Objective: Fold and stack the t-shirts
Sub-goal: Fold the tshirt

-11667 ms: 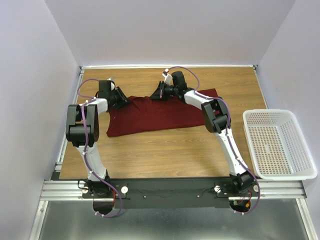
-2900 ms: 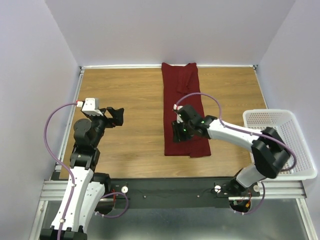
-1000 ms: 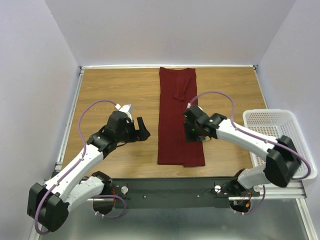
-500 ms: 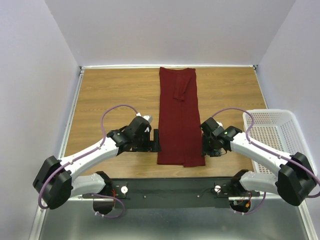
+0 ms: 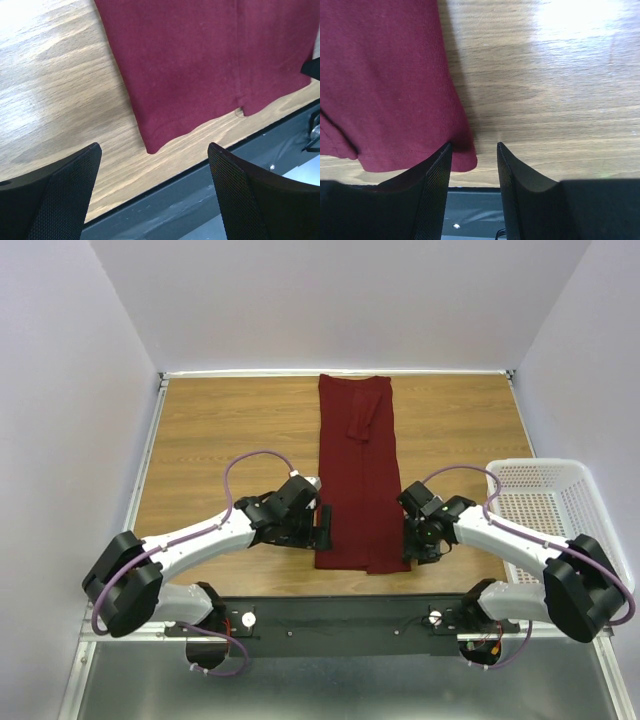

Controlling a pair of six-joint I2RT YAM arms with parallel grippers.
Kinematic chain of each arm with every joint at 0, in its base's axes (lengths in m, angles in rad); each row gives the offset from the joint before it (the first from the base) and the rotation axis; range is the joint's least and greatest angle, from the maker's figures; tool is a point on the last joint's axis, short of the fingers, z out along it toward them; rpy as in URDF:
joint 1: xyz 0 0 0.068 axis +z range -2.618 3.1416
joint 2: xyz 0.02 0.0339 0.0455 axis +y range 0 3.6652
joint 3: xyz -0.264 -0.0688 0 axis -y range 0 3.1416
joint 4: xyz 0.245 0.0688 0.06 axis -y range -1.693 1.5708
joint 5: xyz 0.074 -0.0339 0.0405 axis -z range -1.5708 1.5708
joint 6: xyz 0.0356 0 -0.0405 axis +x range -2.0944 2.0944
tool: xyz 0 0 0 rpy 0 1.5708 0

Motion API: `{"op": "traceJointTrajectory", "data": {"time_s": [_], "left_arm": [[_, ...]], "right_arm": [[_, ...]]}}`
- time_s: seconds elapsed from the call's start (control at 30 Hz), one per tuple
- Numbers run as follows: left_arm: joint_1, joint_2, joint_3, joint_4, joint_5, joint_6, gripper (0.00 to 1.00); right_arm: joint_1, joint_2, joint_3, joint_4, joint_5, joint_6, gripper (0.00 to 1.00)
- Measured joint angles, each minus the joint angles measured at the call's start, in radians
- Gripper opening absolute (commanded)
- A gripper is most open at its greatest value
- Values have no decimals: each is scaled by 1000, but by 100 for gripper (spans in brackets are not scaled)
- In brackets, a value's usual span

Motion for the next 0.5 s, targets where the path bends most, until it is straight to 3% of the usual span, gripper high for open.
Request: {"op": "traceJointTrajectory", "data": {"time_s": [0.3,0.37,0.5], "left_arm": [[-25,33,28,-35,-14,-1,94],[-34,52,41,-44,-21,-2,90],[-47,93,60,-61,-34,-5,89]], "right_arm": [[0,20,-24,16,-48,8,43],[0,25,-25,19,-61,8,41],[0,28,-28,28,-80,12,41]]}}
